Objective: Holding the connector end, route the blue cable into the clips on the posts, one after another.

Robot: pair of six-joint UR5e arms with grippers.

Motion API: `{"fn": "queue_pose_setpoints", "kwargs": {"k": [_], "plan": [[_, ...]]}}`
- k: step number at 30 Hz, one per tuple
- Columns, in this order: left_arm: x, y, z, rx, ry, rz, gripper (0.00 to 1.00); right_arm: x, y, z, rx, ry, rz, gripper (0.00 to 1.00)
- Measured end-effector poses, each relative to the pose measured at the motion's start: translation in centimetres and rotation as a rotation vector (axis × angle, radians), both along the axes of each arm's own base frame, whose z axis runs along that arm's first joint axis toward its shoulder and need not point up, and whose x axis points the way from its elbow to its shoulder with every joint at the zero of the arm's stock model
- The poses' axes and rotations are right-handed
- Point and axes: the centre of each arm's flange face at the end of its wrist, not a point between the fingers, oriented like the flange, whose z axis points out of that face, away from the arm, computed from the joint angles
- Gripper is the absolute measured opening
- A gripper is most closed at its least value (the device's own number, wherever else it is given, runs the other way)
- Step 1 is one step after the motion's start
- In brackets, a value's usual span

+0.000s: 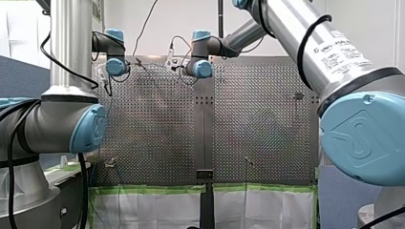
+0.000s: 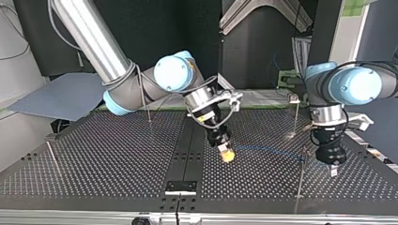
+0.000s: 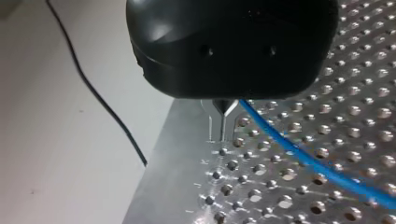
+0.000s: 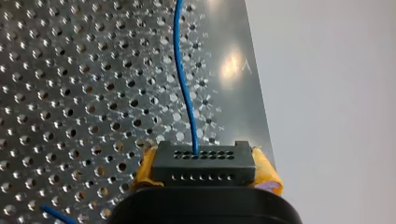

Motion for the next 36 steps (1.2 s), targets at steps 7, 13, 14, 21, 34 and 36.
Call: {"fn": "queue_pose_setpoints", "kwargs": {"k": [7, 13, 14, 21, 34, 36], "plan": [[1.1, 0.1, -0.1, -0.049, -0.042, -0.054, 0.0, -0.1, -1.3, 1.1, -0.02, -0.015, 0.004, 0.0], [2.6, 0.4, -1.2, -0.078, -0.029, -0.063, 0.0, -0.4, -2.4, 1.3, -0.024, -0.02, -0.003, 0.0], [2.7, 0.6, -1.3, -0.081, -0.03, -0.062, 0.0, -0.5, -2.7, 1.1, -0.022, -0.018, -0.007, 0.0], [3.0, 1.3, -1.4, -0.088, -0.033, -0.054, 0.0, -0.9, -3.8, 0.3, -0.015, -0.01, -0.014, 0.0], [2.9, 1.4, -1.2, -0.099, -0.03, -0.09, 0.5, -1.2, -4.1, 0.1, -0.006, 0.001, -0.016, 0.0], [2.8, 1.4, -1.2, -0.101, -0.025, -0.088, 0.63, -1.3, -4.3, 0.1, -0.005, 0.002, -0.019, 0.0]]}}
